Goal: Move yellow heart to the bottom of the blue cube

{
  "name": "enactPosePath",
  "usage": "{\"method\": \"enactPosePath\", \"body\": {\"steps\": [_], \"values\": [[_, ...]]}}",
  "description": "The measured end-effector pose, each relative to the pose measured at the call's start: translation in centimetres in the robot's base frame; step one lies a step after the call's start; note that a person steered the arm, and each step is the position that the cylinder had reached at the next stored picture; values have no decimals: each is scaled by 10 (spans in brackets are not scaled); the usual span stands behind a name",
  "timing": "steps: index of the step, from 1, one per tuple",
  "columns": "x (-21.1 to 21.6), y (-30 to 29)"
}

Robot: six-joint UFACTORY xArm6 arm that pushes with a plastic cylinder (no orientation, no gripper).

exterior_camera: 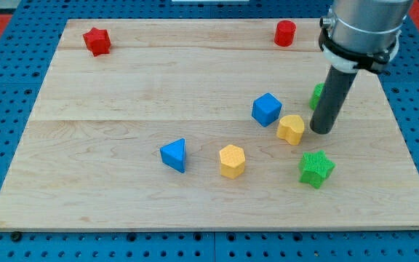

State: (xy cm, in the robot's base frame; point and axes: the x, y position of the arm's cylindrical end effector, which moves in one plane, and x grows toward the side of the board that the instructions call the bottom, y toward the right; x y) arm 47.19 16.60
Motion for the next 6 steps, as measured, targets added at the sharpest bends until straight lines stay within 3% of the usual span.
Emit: {"method": "enactPosePath", "body": {"steps": [6], "values": [[14,-44]]}}
